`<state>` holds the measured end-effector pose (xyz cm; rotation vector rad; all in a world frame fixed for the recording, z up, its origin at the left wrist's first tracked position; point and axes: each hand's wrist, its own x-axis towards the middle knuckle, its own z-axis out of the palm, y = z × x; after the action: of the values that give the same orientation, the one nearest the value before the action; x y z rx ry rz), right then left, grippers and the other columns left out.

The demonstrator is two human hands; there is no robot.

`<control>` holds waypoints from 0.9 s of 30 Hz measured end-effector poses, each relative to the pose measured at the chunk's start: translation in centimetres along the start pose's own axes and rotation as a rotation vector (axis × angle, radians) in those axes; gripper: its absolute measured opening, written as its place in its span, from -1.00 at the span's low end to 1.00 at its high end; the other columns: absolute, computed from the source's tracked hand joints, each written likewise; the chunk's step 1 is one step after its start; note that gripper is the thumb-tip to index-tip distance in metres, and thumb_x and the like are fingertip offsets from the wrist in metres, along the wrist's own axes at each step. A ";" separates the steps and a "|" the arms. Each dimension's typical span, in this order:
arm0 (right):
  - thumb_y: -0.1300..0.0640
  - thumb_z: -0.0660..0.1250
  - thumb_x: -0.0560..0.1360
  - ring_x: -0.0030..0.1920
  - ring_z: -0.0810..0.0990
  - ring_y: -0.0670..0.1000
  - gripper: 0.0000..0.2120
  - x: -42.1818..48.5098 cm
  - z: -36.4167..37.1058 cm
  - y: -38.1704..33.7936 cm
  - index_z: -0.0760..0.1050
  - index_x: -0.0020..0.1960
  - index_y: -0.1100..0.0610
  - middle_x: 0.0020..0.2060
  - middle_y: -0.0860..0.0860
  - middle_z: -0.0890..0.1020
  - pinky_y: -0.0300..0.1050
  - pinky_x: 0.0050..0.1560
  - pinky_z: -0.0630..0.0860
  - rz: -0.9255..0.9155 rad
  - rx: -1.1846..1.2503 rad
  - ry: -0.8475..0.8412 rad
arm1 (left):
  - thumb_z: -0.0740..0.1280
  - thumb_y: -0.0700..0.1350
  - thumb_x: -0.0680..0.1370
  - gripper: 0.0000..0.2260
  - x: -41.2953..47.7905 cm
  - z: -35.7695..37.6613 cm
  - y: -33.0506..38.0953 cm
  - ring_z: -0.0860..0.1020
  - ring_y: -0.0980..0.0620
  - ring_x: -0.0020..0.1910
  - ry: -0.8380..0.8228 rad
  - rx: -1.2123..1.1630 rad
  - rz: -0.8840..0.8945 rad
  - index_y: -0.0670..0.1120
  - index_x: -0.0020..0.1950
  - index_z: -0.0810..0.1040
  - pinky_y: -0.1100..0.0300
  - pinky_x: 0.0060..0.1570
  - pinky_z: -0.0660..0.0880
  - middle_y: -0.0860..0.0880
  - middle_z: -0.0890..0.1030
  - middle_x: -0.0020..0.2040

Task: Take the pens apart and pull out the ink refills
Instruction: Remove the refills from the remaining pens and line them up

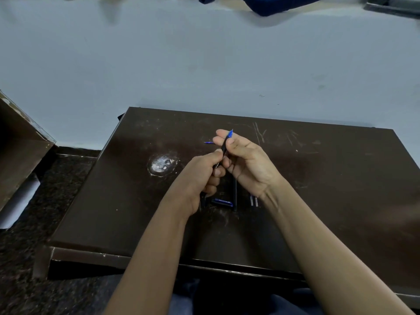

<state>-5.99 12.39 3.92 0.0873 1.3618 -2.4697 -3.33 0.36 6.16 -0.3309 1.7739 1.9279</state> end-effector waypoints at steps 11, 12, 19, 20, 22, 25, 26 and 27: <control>0.31 0.15 0.60 -0.54 0.33 -0.06 -0.83 0.5 0.8 0.7 0.50 -0.08 0.22 -0.17 0.13 0.61 -0.14 -0.41 0.40 0.116 0.011 0.077 | 0.10 -0.01 0.64 -0.66 0.3 -0.2 -0.6 0.20 0.22 -0.66 0.145 0.200 0.034 -0.07 -0.23 0.54 0.37 -0.67 0.14 0.03 0.38 -0.42; 0.26 0.18 0.60 -0.53 0.33 -0.06 -0.82 0.5 0.9 0.7 0.51 -0.12 0.22 -0.23 0.13 0.58 -0.15 -0.44 0.42 0.120 -0.009 0.070 | 0.10 -0.02 0.64 -0.66 0.3 -0.2 -0.6 0.20 0.22 -0.65 0.147 0.198 0.035 -0.07 -0.23 0.54 0.37 -0.66 0.14 0.03 0.38 -0.42; 0.27 0.09 0.62 -0.55 0.33 -0.10 -0.77 0.5 1.7 0.7 0.51 0.11 0.16 -0.17 0.04 0.62 -0.24 -0.51 0.36 0.159 -0.018 0.159 | 0.09 -0.02 0.64 -0.67 0.6 -0.3 -0.8 0.23 0.21 -0.64 0.163 0.194 0.047 -0.10 -0.15 0.57 0.37 -0.66 0.17 0.03 0.39 -0.42; 0.25 0.08 0.63 -0.53 0.35 -0.10 -0.75 0.5 1.9 0.7 0.52 0.11 0.13 -0.12 0.03 0.64 -0.26 -0.51 0.35 0.170 -0.013 0.171 | 0.09 -0.03 0.64 -0.67 0.6 -0.3 -0.8 0.23 0.21 -0.64 0.167 0.183 0.048 -0.10 -0.15 0.57 0.37 -0.66 0.16 0.03 0.39 -0.42; 0.17 0.15 0.62 -0.45 0.37 -0.08 -0.83 0.4 2.3 0.8 0.52 0.01 0.11 -0.18 0.02 0.63 -0.29 -0.52 0.34 0.180 -0.022 0.165 | 0.09 -0.04 0.64 -0.67 0.6 -0.4 -0.8 0.22 0.22 -0.64 0.169 0.169 0.049 -0.11 -0.15 0.56 0.37 -0.67 0.15 0.03 0.39 -0.44; 0.11 0.26 0.58 -0.51 0.32 -0.06 -0.80 0.4 2.4 0.9 0.43 -0.21 0.11 -0.50 -0.02 0.47 -0.25 -0.51 0.32 0.170 -0.096 0.158 | 0.10 -0.04 0.64 -0.67 0.6 -0.3 -0.8 0.22 0.21 -0.63 0.161 0.180 0.047 -0.12 -0.15 0.57 0.36 -0.65 0.15 0.03 0.39 -0.43; 0.15 0.25 0.58 -0.55 0.31 -0.06 -0.80 0.4 2.3 0.9 0.42 -0.22 0.13 -0.53 -0.02 0.46 -0.25 -0.51 0.32 0.167 -0.094 0.177 | 0.10 -0.03 0.64 -0.67 0.6 -0.2 -0.8 0.22 0.21 -0.63 0.158 0.184 0.049 -0.12 -0.15 0.57 0.36 -0.64 0.15 0.03 0.40 -0.43; 0.19 0.22 0.59 -0.57 0.31 -0.08 -0.81 0.4 2.2 1.0 0.46 -0.20 0.15 -0.51 0.00 0.48 -0.26 -0.53 0.32 0.167 -0.070 0.199 | 0.10 -0.02 0.65 -0.66 0.6 -0.2 -0.8 0.22 0.20 -0.62 0.157 0.187 0.053 -0.12 -0.15 0.57 0.36 -0.63 0.15 0.03 0.40 -0.43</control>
<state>-5.86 9.96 4.27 0.4236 1.4540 -2.3220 -3.45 0.31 5.19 -0.3817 2.0658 1.7961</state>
